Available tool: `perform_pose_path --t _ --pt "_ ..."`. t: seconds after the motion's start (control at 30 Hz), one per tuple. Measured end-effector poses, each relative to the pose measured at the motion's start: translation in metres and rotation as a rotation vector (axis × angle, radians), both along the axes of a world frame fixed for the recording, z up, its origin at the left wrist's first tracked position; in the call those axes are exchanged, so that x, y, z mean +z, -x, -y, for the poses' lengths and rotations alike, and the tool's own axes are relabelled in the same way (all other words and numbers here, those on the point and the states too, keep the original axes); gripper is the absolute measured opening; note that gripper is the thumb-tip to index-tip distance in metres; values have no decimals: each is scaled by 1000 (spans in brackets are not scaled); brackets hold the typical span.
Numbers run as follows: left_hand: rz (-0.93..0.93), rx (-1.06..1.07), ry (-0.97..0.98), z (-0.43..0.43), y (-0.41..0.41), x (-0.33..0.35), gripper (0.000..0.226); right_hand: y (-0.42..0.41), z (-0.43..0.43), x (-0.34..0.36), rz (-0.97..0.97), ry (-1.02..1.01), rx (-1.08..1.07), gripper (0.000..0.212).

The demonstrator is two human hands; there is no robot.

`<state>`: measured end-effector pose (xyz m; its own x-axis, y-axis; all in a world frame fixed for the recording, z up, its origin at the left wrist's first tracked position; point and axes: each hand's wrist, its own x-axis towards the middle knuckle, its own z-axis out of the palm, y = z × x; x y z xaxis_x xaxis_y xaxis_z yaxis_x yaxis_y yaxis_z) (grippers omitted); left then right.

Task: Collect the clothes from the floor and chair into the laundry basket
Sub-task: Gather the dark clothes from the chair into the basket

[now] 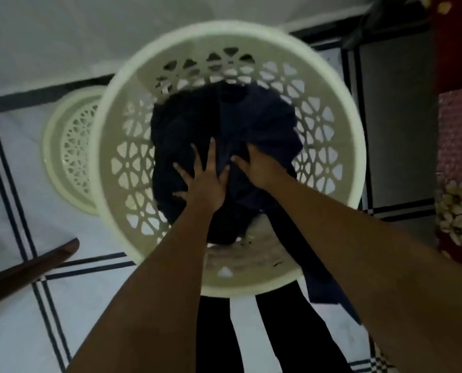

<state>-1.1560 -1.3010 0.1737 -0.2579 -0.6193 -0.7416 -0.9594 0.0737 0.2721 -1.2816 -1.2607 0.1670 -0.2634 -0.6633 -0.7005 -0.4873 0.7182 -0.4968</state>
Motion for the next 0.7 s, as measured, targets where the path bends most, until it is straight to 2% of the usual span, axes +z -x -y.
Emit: perform_pose_path --t 0.07,0.17,0.3,0.47,0.53,0.63,0.7 --pt "-14 39 -7 -4 0 18 62 1 -5 9 3 4 -10 65" --pt "-77 -19 -4 -11 -15 48 62 -2 -25 39 -180 -7 0 67" --pt "-67 -138 -81 -21 -43 90 58 -12 -73 97 -358 -124 -112 63" --pt "-78 -200 -122 -37 -63 113 58 -43 -120 152 -462 6 -294 61" --pt "-88 -231 -143 -44 -67 117 58 -54 -131 157 -395 7 -508 68" --pt "-102 -279 -168 -54 -76 115 59 -64 -145 151 -155 -73 -867 83" --pt "-84 -304 -174 -61 -83 114 59 -70 -155 146 -98 -126 -895 73"
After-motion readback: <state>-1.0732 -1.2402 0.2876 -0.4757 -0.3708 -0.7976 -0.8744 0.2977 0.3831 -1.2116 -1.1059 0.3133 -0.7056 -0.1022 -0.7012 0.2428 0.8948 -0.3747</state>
